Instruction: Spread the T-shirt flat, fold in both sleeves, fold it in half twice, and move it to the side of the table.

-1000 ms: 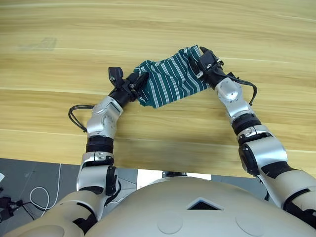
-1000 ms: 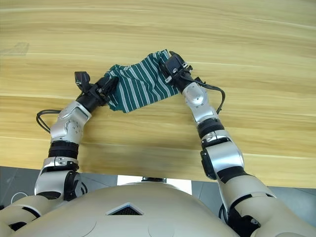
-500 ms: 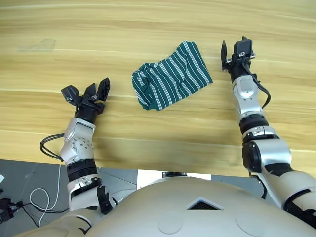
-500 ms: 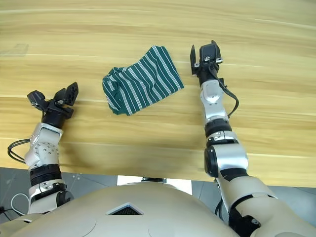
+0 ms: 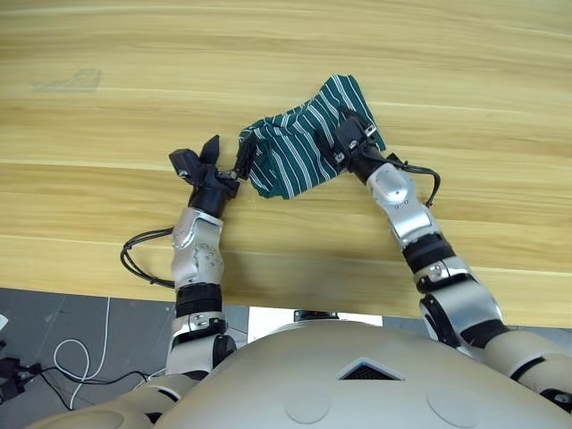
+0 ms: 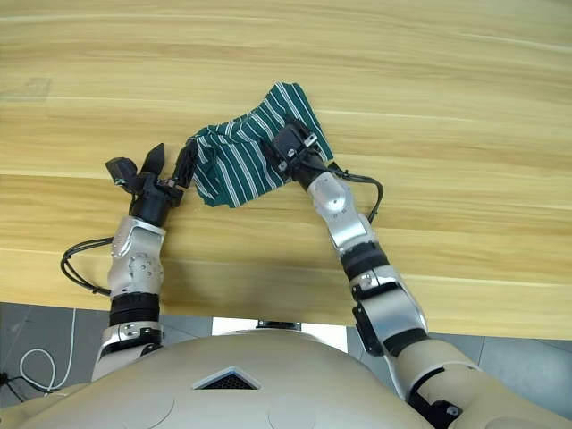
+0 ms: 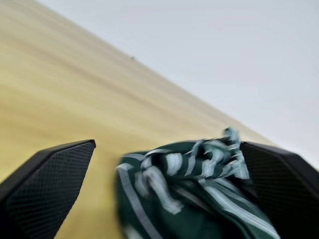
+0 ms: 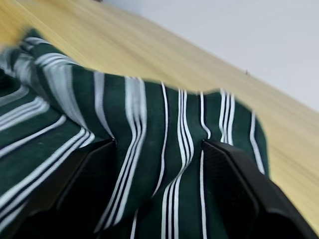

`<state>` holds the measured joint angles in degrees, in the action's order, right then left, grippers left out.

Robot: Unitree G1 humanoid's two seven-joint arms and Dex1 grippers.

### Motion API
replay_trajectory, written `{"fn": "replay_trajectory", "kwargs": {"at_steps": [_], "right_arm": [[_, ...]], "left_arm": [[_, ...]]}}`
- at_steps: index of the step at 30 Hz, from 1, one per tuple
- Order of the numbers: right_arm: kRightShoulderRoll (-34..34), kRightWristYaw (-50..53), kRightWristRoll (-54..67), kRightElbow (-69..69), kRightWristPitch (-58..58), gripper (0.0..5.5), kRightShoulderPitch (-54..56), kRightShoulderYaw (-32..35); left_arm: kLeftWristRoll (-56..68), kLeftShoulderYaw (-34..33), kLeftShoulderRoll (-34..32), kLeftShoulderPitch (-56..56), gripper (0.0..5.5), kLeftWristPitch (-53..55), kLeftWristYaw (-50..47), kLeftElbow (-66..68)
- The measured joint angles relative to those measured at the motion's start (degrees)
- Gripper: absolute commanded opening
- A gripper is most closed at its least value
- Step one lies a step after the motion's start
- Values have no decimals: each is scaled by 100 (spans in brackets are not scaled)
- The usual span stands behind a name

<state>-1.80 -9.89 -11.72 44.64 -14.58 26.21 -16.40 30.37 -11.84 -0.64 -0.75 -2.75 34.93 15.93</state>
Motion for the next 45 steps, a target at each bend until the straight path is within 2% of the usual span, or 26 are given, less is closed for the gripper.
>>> {"fn": "replay_trajectory", "kwargs": {"at_steps": [6, 11, 14, 17, 19, 26, 30, 38, 43, 45], "right_arm": [[254, 393, 151, 1757, 39, 319, 1200, 542], [325, 885, 218, 2544, 521, 319, 1811, 906], [389, 1363, 1004, 2864, 1087, 319, 2148, 1860], [-41, 2212, 1604, 2974, 1268, 319, 2236, 2759], [-689, 2924, 1834, 3028, 1264, 319, 2154, 3262], [-1683, 4499, 2302, 3015, 870, 319, 1687, 4356], [-2038, 5001, 2397, 3022, 780, 319, 1492, 4680], [-2040, 5761, 2611, 3023, 497, 319, 1510, 5172], [-1902, 5898, 2602, 3032, 294, 319, 1566, 5163], [-1727, 5691, 2311, 3027, -1, 319, 1577, 4804]], "left_arm": [[-28, 167, 203, -36, 538, 10, -148, -353], [153, 290, 325, 164, 538, 303, -298, -1136], [271, 298, 422, 268, 538, 348, -402, -1323], [348, 212, 443, 409, 538, 322, -446, -1357], [371, 69, 433, 610, 538, 252, -449, -1372], [421, -283, 442, 1292, 538, -102, -522, -1532], [564, -401, 428, 1657, 538, -315, -556, -1656], [825, -534, 581, 2468, 538, -582, -610, -2063], [835, -544, 587, 2490, 538, -684, -635, -2055], [836, -563, 593, 2514, 538, -733, -631, -2052]]}}
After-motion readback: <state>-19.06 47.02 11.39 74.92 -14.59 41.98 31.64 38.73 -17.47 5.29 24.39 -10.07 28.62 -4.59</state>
